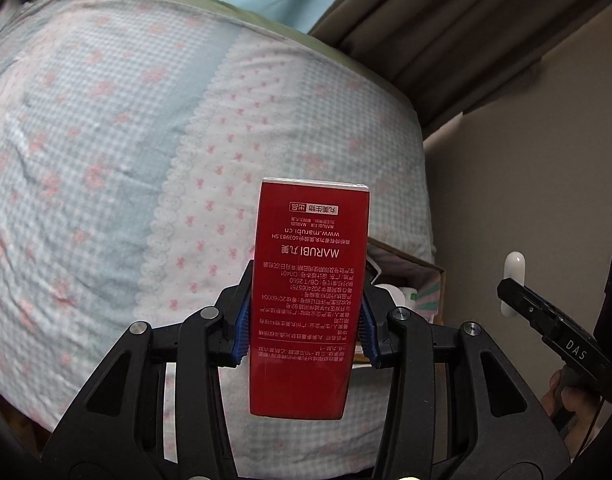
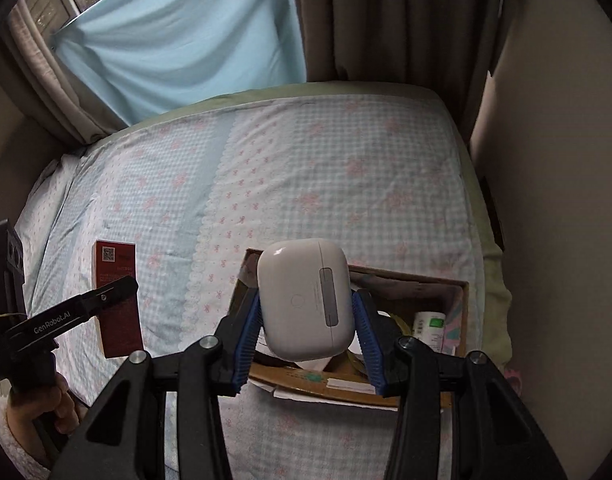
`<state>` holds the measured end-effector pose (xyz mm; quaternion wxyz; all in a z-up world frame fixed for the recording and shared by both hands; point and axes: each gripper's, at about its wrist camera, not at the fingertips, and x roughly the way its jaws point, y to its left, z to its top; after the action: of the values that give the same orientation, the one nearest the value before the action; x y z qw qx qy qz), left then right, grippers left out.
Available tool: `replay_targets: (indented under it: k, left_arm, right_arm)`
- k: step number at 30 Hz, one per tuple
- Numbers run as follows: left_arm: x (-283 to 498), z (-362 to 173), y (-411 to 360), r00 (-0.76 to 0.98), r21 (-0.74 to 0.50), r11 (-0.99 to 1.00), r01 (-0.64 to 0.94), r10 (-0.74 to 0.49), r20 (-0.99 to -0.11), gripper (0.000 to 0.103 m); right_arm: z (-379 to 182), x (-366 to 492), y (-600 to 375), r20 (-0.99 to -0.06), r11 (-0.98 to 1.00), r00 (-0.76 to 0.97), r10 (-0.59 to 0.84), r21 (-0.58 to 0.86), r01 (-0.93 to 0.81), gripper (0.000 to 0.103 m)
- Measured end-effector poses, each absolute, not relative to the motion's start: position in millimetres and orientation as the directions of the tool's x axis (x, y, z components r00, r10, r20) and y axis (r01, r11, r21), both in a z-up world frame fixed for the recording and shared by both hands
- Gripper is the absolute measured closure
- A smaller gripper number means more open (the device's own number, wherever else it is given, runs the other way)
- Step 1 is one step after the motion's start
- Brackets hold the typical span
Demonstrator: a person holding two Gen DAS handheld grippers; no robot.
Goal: Organize rigid objects
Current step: 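Carry the red box and earbud case over the cardboard box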
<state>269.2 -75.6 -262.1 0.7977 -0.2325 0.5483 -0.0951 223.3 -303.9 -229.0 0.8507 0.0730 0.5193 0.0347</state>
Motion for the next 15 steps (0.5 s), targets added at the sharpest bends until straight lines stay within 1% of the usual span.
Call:
replay_targets:
  k: [7,15]
  left_arm:
    - [281.4,-282.4,-133.0,0.304,-0.469,0.882,-0.040,-0.436,-0.847,0.064]
    - [297.8,-325.9,-184.2,0.208,-0.444,0.896,-0.009,-0.433,-0.877,0.064]
  right_arm:
    - [-248.6,205.9,-362.8,-0.890,0.976,0.445,0.097,0.174,0.134,0.061]
    - [-298.2,218.9,-409.1,-0.921,0.964,0.376,0.101,0.184,0.190,0.061]
